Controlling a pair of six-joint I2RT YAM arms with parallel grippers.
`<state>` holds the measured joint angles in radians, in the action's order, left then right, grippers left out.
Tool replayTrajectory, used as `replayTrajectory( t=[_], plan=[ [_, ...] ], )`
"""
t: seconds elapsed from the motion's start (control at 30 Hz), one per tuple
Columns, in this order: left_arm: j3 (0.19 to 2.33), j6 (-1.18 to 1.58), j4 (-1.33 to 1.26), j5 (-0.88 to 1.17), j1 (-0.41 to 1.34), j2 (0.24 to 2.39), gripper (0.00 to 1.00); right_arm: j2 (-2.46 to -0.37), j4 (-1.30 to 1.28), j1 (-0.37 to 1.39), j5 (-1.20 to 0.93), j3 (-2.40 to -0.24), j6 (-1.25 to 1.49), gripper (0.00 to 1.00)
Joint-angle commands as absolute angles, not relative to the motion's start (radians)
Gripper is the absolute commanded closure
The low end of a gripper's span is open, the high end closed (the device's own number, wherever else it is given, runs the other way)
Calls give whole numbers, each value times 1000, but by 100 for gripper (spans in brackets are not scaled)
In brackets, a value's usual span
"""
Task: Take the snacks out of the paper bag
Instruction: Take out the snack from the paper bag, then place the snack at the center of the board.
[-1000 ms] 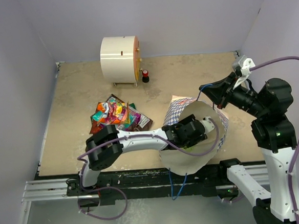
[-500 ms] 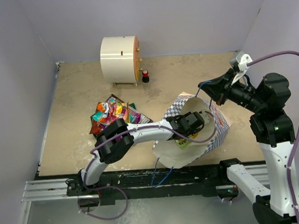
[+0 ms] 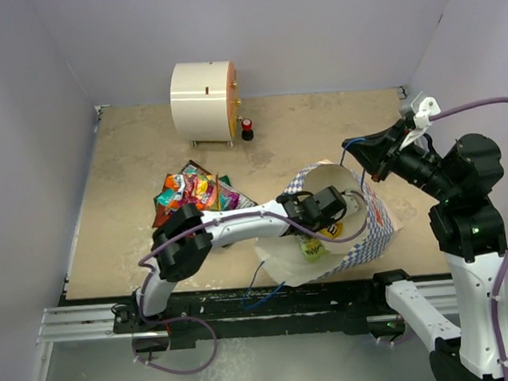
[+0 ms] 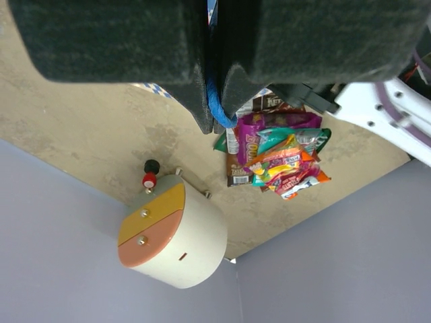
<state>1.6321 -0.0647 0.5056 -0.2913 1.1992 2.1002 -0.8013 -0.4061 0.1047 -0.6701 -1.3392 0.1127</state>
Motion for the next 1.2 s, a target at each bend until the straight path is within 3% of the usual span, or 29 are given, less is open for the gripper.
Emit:
replayTrajectory(
  t=[0.0, 0.3, 0.6, 0.73, 0.87, 1.03, 1.17],
  plan=[
    [1645, -48, 546, -193, 1203, 1908, 100, -790, -334, 105, -581, -1338, 106, 100],
    [1698, 52, 704, -69, 1203, 1739, 100, -808, -327, 104, -401, -1334, 91, 100],
    [1630, 65, 674, 96, 1201, 1417, 100, -833, -302, 104, -279, -1311, 142, 100],
    [1581, 107, 668, -2, 1200, 1232, 100, -834, -284, 105, -293, -1300, 152, 100],
    [1585, 228, 736, -250, 1193, 1128, 100, -832, -284, 104, -300, -1300, 147, 100],
    [1691, 472, 999, -582, 1137, 1158, 100, -827, -294, 105, -306, -1303, 149, 100],
    [1778, 626, 1198, -543, 947, 1242, 100, -828, -302, 104, -309, -1310, 156, 100]
  ],
)
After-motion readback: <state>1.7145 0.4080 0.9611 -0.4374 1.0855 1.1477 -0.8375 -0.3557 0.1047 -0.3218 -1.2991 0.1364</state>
